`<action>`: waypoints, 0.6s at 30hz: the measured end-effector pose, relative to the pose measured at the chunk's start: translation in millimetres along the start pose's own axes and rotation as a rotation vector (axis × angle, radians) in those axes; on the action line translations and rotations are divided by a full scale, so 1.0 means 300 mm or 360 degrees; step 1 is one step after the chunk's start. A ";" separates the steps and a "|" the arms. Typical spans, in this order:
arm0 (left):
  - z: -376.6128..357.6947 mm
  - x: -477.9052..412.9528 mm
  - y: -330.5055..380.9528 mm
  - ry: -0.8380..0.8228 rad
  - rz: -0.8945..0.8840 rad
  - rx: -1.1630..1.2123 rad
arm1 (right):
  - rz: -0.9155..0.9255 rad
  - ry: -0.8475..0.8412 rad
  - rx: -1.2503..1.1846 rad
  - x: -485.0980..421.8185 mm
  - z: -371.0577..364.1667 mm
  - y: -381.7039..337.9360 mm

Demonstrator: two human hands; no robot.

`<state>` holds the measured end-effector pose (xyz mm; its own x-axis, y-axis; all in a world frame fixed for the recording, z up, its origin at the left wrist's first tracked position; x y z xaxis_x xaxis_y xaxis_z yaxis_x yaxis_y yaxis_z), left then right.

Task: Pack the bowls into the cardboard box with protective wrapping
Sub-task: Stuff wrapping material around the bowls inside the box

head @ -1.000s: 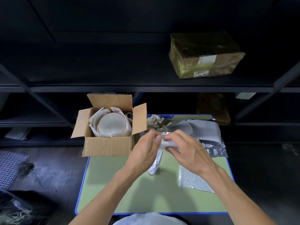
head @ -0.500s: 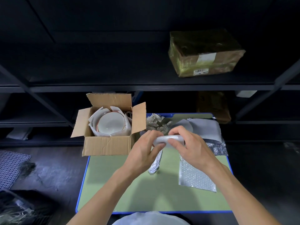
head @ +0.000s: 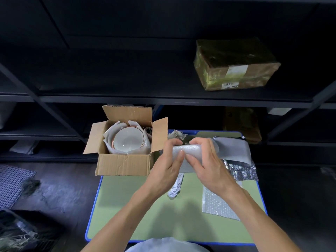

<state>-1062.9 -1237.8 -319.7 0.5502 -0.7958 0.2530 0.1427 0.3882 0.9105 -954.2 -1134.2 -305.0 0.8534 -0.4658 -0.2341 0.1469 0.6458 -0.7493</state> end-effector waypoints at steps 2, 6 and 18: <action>0.027 0.001 -0.005 0.0094 0.0030 0.0031 | 0.0053 -0.0004 0.0019 -0.007 0.005 -0.006; 0.093 -0.010 -0.010 0.0254 0.0078 0.0066 | 0.0114 -0.0120 -0.0031 -0.030 0.001 -0.033; 0.175 0.066 -0.084 0.0123 0.0106 0.0226 | -0.0027 -0.0171 -0.0290 -0.062 -0.155 -0.080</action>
<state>-1099.0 -1287.7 -320.5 0.6170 -0.7302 0.2936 -0.0108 0.3652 0.9309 -996.9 -1169.1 -311.6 0.9015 -0.4019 -0.1605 0.0769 0.5137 -0.8545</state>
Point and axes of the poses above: each hand's wrist, its own x-axis away from the middle knuckle, its own z-axis out of the back of the hand, y = z × x, the point moved 5 cm from there along -x, towards the middle knuckle, and after that the axes turned 12 degrees about z, right-handed, at the moved point
